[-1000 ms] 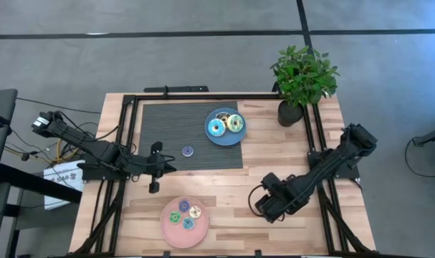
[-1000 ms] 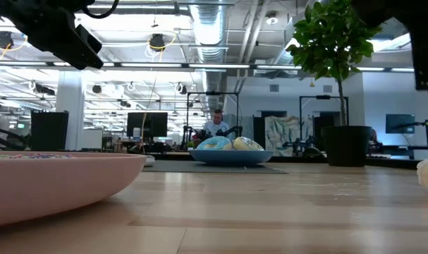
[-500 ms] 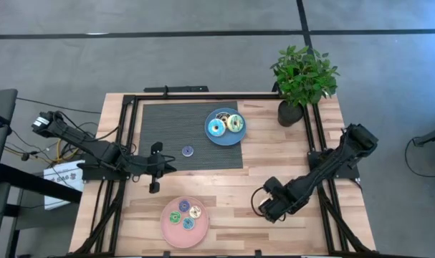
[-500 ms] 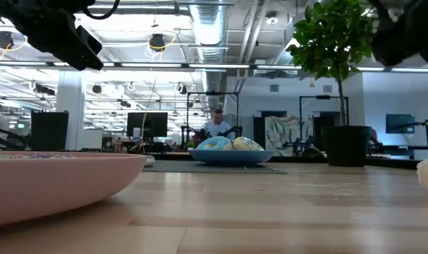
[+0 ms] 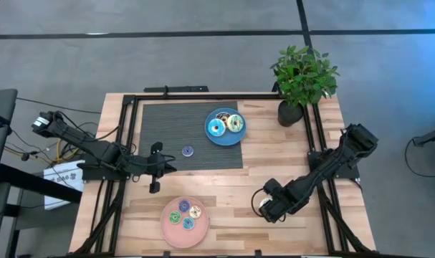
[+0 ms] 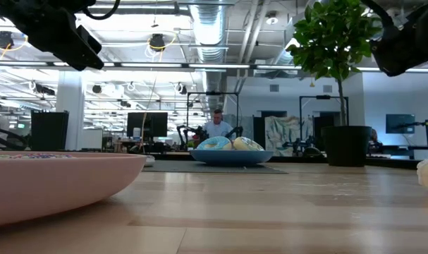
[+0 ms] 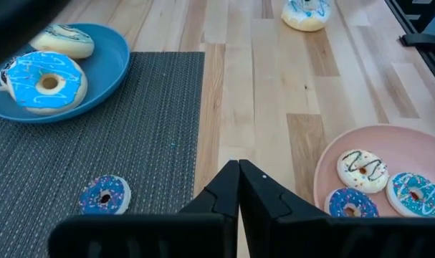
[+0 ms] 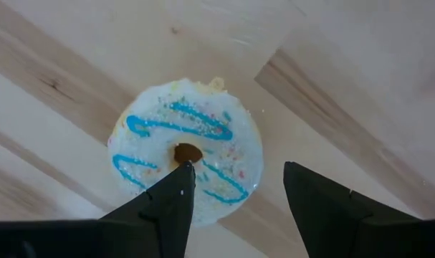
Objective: Pick & Place donuts
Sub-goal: Put the large white donut on the blue plate
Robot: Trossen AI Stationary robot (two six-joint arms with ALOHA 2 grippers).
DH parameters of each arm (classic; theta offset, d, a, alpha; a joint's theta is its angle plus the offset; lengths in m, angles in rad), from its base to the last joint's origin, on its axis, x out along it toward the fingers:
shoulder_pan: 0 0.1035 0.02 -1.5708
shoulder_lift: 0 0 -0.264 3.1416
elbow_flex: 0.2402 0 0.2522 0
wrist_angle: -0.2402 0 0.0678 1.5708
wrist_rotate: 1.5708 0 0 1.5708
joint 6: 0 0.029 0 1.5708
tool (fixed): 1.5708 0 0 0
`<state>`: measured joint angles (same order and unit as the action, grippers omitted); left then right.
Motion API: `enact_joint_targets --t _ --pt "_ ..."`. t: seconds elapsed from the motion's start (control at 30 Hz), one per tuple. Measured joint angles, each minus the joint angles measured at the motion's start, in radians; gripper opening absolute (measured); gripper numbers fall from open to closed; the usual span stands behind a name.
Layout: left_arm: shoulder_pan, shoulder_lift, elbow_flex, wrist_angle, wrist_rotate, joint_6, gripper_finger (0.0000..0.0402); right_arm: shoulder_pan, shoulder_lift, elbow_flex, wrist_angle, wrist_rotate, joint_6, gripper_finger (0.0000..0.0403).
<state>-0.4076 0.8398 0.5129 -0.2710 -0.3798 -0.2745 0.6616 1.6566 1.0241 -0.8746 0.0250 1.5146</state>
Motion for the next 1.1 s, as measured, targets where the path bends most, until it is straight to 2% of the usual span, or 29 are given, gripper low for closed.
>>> enact_joint_targets --t 0.27,0.67,0.93,1.1 --pt "0.000 0.000 0.000 0.000 0.000 0.000 0.0000 -0.019 0.001 -0.065 0.118 -0.016 -0.005 0.0205" --pt "0.000 0.000 0.000 0.000 -0.001 -0.002 0.0000 -0.031 0.001 -0.085 0.111 -0.011 -0.021 0.0205" --pt "0.000 0.000 0.000 0.000 -0.010 0.018 0.0000 -0.077 0.001 -0.085 0.126 -0.012 -0.061 0.0204" --pt "0.000 0.000 0.000 0.000 -0.020 0.019 0.0000 -0.096 0.001 -0.085 0.131 -0.076 -0.111 0.0204"
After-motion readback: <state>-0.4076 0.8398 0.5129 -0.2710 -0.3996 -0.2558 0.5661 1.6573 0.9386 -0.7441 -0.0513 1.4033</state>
